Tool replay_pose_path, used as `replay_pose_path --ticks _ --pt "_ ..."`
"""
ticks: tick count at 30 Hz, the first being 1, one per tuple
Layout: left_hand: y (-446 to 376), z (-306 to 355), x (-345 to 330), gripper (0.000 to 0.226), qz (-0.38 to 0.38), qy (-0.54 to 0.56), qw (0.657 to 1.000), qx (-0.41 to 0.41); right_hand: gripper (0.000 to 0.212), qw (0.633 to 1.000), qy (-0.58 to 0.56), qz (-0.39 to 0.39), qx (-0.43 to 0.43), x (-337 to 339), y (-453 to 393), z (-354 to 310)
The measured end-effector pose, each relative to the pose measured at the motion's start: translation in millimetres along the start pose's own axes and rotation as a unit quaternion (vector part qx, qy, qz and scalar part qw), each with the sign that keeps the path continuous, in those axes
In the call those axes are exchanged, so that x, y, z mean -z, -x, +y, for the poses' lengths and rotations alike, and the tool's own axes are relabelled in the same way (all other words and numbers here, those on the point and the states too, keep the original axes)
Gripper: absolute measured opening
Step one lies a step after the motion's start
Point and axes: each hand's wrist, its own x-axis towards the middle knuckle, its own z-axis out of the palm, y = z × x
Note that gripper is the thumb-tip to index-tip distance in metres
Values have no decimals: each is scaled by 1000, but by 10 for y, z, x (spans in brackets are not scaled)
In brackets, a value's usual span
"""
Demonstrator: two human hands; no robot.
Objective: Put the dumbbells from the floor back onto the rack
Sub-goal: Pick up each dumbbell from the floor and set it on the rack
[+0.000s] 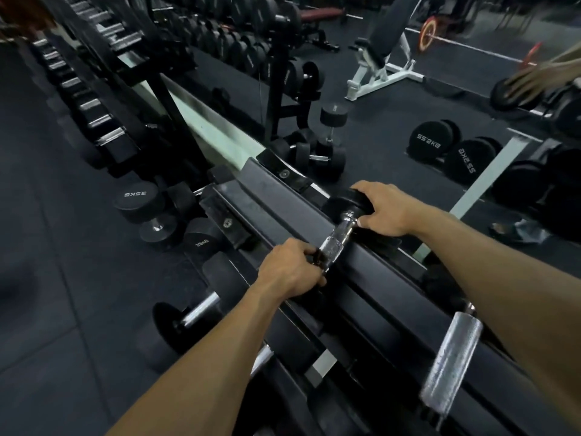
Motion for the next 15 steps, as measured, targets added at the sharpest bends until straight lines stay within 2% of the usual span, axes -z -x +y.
replay_pose_path --ticks 2,5,12,15 --pt "-26 16 17 23 1 -11 1000 -6 45 1000 -8 6 -15 -21 9 26" --pt "-40 0 33 24 -2 -8 1000 -11 49 1000 -2 9 -21 -40 -4 4" --pt "119 -54 128 18 26 25 998 -52 71 997 73 7 -9 -40 46 -139" --pt "269 -96 174 28 40 2 996 -75 73 994 105 24 5 -40 71 -243"
